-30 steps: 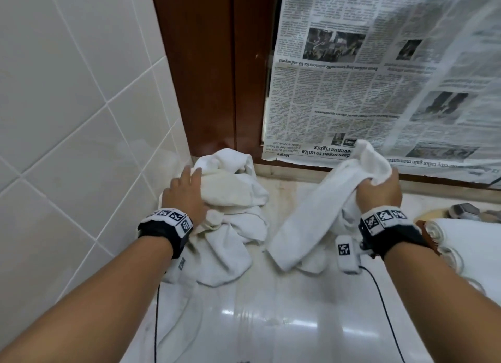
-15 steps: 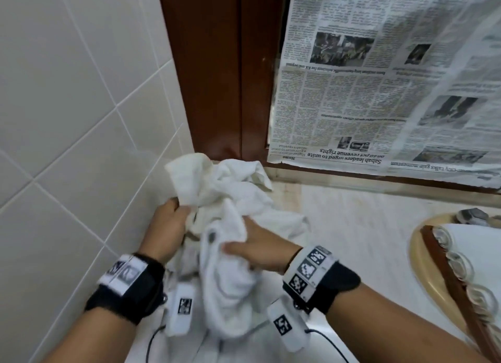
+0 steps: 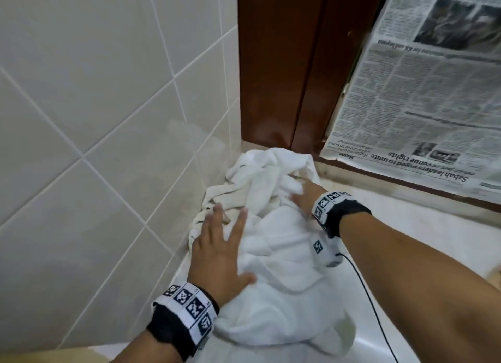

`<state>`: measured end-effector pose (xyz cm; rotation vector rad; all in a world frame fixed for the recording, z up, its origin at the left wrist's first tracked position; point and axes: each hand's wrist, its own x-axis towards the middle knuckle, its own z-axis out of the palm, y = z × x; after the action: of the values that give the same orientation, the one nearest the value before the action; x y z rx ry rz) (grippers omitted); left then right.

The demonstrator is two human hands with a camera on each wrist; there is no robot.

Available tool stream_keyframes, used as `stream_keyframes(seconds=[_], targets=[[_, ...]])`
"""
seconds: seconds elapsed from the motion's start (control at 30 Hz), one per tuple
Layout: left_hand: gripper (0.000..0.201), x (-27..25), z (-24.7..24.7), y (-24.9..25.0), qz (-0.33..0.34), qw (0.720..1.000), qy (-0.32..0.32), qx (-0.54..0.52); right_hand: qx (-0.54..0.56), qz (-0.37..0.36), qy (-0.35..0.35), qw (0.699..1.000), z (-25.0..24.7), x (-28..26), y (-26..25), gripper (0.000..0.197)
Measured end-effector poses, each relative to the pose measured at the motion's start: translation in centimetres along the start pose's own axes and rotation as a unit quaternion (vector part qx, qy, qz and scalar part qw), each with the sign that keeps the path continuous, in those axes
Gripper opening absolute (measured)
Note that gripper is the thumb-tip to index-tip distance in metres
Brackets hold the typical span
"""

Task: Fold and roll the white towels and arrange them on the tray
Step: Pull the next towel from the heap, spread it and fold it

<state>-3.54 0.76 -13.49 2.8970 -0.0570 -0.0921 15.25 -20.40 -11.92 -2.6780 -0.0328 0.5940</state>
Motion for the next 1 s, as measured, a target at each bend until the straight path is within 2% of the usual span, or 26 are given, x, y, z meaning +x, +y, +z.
stream_keyframes(seconds=[0.07,0.1,0.13,0.2,0.23,0.33,0.43,0.53,0.6,0.7,0.77,0.83,0.93,0.97,1.0], targets=[[0.132,0.3,0.4,1.2,0.056,0.997,0.035,0.031,-0.033,-0.016,0.085,0.996,-2.0,0.4,-1.0,0.035],[0.129,0.6,0.7,1.6,0.078,0.995,0.043,0.050,-0.013,-0.024,0.152,0.988,-3.9,0.4,-1.7,0.031],[0.124,1.0,1.1,1.8,0.085,0.994,0.029,0.064,0.052,-0.028,0.228,0.972,-6.3,-0.3,-2.6,0.028],[0.115,2.4,1.8,1.6,0.068,0.995,-0.027,0.074,0.191,-0.057,0.362,0.911,-12.2,-2.8,-4.5,0.029],[0.112,3.4,1.9,1.3,0.063,0.994,-0.035,0.078,0.219,-0.085,0.409,0.882,-15.1,-4.3,-5.1,0.029],[0.106,8.0,1.6,1.0,0.046,0.994,-0.027,0.098,0.247,-0.162,0.490,0.820,-21.7,-8.9,-5.4,0.026],[0.104,13.4,-0.5,2.1,0.019,0.991,-0.008,0.134,0.246,-0.217,0.570,0.753,-25.0,-13.8,-3.9,0.016],[0.084,15.6,-2.7,4.5,0.039,0.984,0.038,0.172,0.253,-0.188,0.649,0.693,-26.6,-18.5,0.3,0.014],[0.069,14.2,-3.1,6.2,0.068,0.983,0.077,0.151,0.273,-0.133,0.680,0.668,-26.8,-21.1,3.9,0.012],[0.070,9.7,-2.1,7.4,0.095,0.984,0.073,0.129,0.303,-0.066,0.648,0.696,-24.5,-24.4,8.5,0.019],[0.083,6.9,-0.6,6.8,0.080,0.991,0.016,0.108,0.351,-0.119,0.579,0.726,-21.1,-26.6,8.9,0.014],[0.091,4.9,0.9,5.8,0.073,0.989,-0.032,0.125,0.412,-0.167,0.497,0.745,-17.4,-27.8,8.3,0.023],[0.092,2.9,2.3,4.8,0.099,0.984,-0.048,0.141,0.520,-0.138,0.327,0.777,-11.8,-27.5,7.8,0.017],[0.093,2.3,2.6,4.6,0.112,0.982,-0.046,0.143,0.545,-0.134,0.241,0.792,-9.7,-27.1,7.5,0.015],[0.093,1.8,2.9,4.4,0.125,0.980,-0.040,0.149,0.531,-0.130,0.151,0.824,-7.8,-26.7,7.0,0.015]])
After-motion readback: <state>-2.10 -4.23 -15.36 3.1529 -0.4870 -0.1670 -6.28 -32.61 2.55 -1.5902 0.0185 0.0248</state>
